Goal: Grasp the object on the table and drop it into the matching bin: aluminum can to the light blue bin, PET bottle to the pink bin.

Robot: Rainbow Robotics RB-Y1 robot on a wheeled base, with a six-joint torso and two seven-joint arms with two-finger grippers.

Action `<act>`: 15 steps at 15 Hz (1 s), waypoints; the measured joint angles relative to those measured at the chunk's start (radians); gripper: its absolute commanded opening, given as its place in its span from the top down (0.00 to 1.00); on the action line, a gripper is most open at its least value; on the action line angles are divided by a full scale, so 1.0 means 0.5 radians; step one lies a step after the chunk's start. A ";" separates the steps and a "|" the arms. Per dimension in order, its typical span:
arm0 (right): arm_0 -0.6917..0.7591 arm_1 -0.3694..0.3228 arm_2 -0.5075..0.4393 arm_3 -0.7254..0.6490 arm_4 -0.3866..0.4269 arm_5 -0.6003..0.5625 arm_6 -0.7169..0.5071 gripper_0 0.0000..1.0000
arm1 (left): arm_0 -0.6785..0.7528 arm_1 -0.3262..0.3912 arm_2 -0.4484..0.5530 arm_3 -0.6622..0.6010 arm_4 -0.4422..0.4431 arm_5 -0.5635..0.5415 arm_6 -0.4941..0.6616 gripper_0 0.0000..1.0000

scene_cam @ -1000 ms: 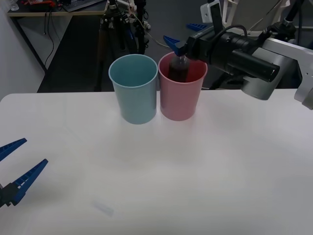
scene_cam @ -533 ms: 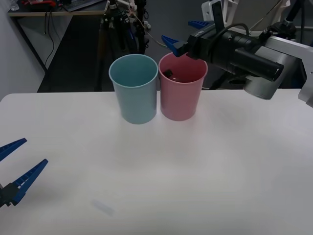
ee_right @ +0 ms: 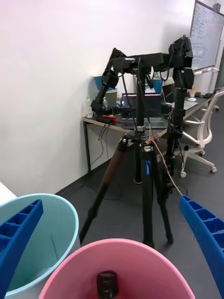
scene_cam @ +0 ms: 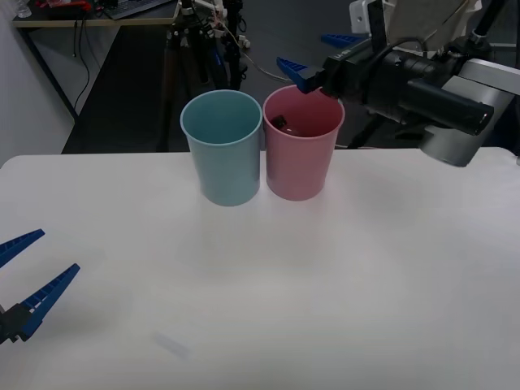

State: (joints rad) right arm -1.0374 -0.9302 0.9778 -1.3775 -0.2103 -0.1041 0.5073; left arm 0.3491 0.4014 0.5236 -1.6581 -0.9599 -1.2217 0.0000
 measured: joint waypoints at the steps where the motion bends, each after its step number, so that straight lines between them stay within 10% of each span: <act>1: 0.032 -0.057 -0.015 -0.070 -0.053 -0.008 0.021 0.00 | 0.000 0.000 0.000 0.000 0.000 0.000 0.000 0.00; 15: 1.513 -0.567 -1.155 -1.095 0.204 -0.207 0.070 0.00 | 0.000 0.000 0.000 0.000 0.000 0.000 0.000 0.00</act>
State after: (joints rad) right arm -0.2810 -1.2138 0.4001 -1.9252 -0.1083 -0.2074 0.5422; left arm 0.3491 0.4014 0.5236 -1.6580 -0.9599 -1.2217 0.0000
